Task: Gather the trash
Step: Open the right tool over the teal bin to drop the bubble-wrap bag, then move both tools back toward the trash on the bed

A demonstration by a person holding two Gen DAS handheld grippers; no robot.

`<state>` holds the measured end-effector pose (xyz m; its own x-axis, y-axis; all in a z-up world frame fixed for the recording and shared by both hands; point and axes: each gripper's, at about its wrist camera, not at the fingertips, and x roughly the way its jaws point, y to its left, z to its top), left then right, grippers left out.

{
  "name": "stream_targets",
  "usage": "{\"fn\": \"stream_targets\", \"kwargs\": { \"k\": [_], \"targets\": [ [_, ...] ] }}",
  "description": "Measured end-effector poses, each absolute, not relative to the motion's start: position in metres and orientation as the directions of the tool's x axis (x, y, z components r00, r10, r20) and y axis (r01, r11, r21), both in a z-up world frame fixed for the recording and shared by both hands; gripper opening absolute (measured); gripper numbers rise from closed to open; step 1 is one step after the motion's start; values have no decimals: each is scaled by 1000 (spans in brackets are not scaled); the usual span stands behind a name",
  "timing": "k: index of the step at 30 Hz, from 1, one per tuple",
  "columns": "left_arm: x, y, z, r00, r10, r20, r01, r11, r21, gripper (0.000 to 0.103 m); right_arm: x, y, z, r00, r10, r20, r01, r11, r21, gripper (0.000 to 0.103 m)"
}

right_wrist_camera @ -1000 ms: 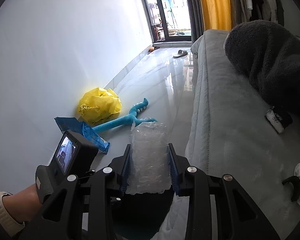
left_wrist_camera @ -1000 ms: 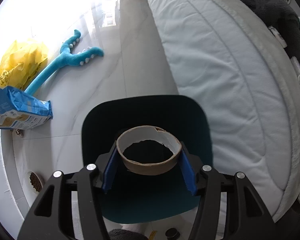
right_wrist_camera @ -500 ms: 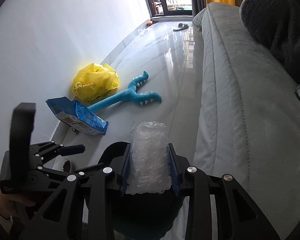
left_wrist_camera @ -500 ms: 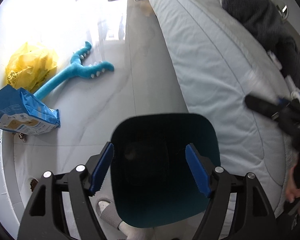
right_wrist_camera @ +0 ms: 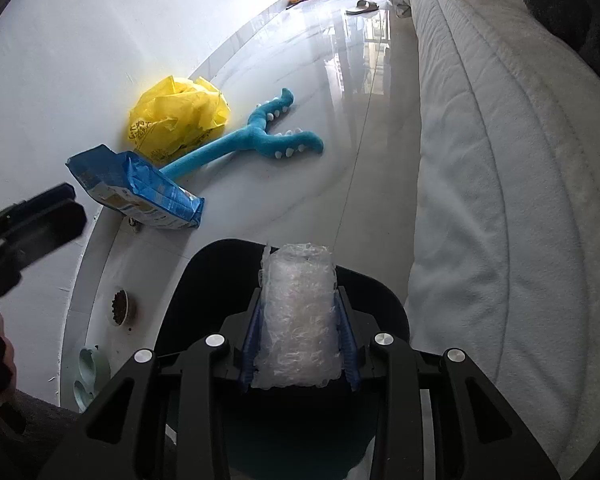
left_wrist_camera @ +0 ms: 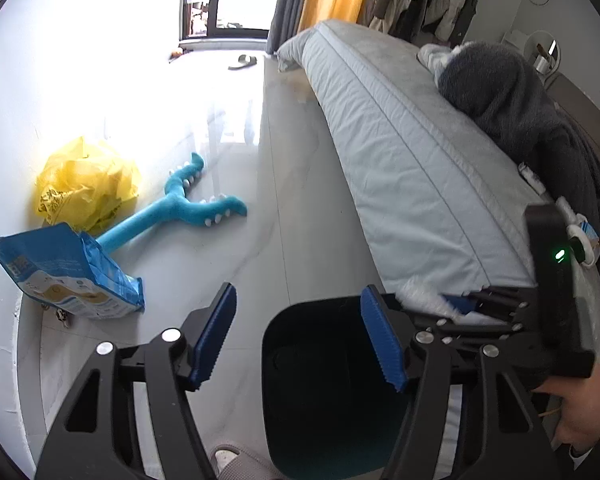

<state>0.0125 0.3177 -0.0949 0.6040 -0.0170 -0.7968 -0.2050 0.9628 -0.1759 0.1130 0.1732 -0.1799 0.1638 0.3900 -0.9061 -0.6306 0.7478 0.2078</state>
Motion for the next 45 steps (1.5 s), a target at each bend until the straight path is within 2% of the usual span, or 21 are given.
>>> {"fn": "stream_targets", "kwargs": {
  "k": [22,24,25,26,29,42,45],
  "targets": [
    [-4,327,-24,815,120,-567,-241,960,-142,62,84,194,-236,51,231,-972,-688,713,133,37],
    [-6,325,-16,834,126,-538,-235,962,-139,62,80,193,-236,43,226,-973,-690,711,135,47],
    [-6,322,-10,843,132,-521,-233,963,-133,62,77,192,-235,38,230,-972,-692,708,141,59],
    [-5,321,-8,849,136,-510,-232,964,-129,62,75,191,-233,38,238,-970,-692,707,147,65],
    [-3,316,0,862,136,-488,-229,964,-135,62,69,189,-220,52,271,-961,-700,696,158,65],
    [10,286,15,856,153,-494,-259,953,-154,86,63,147,-141,212,412,-886,-715,683,146,70],
    [16,276,15,853,149,-501,-258,954,-154,88,66,134,-126,249,431,-868,-706,694,142,72]
  ]
}}
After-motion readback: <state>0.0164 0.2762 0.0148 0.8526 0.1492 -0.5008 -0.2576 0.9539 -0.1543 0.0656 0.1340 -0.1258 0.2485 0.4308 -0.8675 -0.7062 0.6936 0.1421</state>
